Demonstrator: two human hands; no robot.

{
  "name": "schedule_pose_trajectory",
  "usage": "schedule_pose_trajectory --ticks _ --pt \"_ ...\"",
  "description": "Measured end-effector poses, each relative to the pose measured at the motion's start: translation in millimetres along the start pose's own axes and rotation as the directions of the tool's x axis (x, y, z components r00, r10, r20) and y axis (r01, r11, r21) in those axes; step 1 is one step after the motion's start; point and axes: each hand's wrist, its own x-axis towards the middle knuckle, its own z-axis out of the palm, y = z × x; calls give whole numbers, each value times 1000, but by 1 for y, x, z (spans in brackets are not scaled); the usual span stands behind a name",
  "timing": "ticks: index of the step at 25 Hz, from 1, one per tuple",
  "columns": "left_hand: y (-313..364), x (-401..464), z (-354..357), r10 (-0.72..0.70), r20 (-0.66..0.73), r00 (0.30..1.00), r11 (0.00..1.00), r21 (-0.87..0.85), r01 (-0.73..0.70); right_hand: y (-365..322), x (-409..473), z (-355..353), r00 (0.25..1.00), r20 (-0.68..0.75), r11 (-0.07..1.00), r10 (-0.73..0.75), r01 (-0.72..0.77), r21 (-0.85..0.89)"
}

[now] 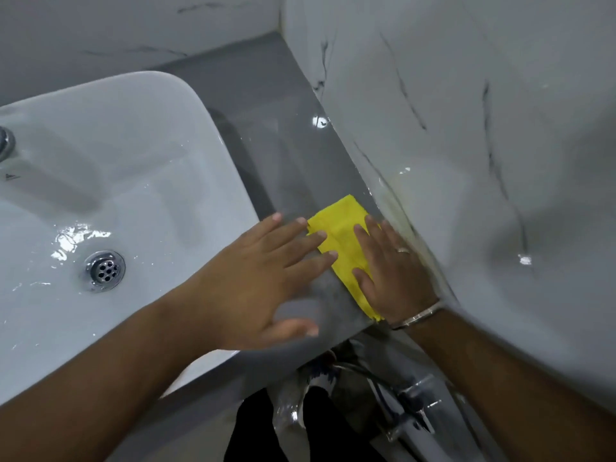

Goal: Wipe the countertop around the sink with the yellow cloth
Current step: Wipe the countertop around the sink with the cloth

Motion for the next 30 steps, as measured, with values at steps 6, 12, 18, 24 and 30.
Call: schedule_pose_trajectory --ticks 6,12,18,24,30 --pt "-5 -5 13 -20 -83 996 999 -26 18 0 16 33 997 82 999 -18 22 -49" --pt "-3 -6 16 -72 -120 990 995 -70 64 -8 70 40 984 18 983 175 -174 -60" --pt "0 -10 18 -151 -153 977 987 -86 139 -50 43 59 995 43 992 -87 91 -83" --pt "1 -15 21 -257 -149 955 964 -112 242 -36 72 55 993 -70 993 93 -98 -70" --pt "-1 -11 21 -239 -145 960 969 -101 226 -48 63 62 993 -48 993 -106 104 -56"
